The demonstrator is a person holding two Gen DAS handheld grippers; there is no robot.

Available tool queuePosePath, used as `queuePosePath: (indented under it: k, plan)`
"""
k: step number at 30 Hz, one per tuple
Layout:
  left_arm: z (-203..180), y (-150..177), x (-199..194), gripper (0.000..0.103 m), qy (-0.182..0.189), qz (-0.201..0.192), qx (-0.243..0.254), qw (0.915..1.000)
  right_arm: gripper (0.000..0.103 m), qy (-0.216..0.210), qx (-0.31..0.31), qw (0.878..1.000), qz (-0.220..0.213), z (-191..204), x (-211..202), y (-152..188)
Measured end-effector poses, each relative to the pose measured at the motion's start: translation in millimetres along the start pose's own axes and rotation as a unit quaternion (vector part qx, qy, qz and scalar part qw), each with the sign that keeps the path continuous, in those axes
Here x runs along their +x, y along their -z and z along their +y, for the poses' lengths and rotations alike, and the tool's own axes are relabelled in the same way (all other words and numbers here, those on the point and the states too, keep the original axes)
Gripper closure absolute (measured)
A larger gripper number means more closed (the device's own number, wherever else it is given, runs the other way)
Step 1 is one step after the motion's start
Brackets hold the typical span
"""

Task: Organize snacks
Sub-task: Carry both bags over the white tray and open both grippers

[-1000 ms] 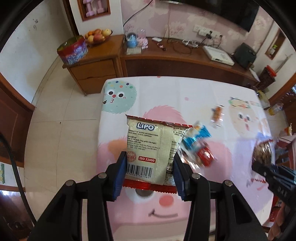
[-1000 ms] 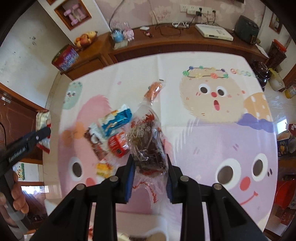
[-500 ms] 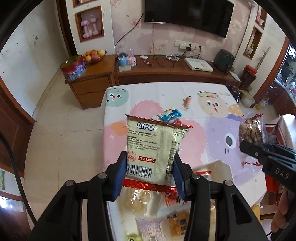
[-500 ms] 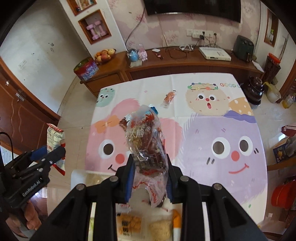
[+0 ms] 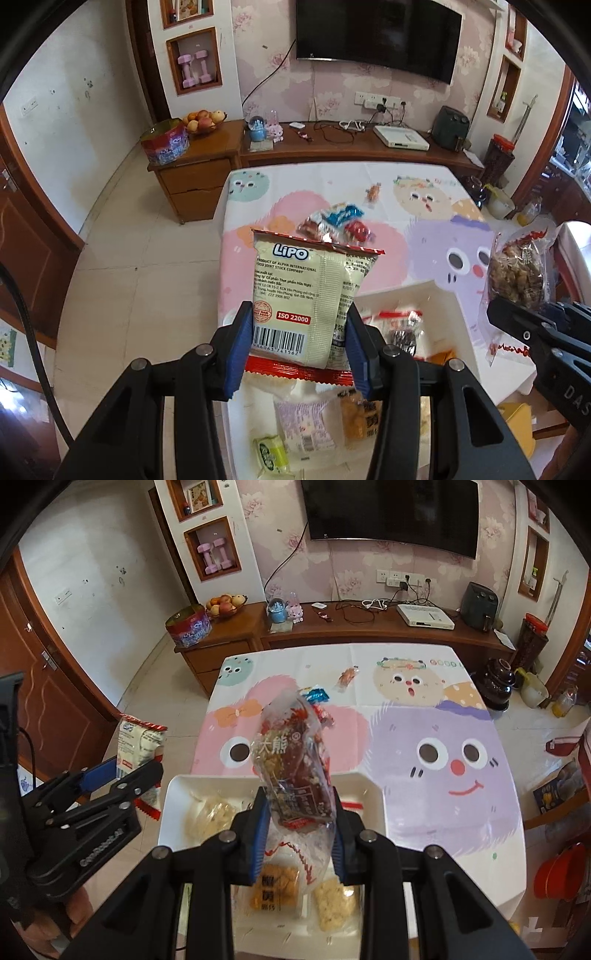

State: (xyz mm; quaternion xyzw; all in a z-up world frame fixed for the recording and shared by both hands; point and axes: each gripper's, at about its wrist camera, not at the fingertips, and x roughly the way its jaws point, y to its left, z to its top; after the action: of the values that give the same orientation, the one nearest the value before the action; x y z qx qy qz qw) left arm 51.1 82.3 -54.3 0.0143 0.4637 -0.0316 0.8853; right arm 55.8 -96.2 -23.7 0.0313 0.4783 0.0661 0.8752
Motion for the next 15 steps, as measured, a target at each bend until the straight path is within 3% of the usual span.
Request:
queuePosePath:
  k: [15]
  plan:
    - [-24.5,47.0,17.0,0.058,-0.006,0.047,0.035,0.9983,0.074,0.018,-0.002,0.999,0.044,4.1,18.9,57.6]
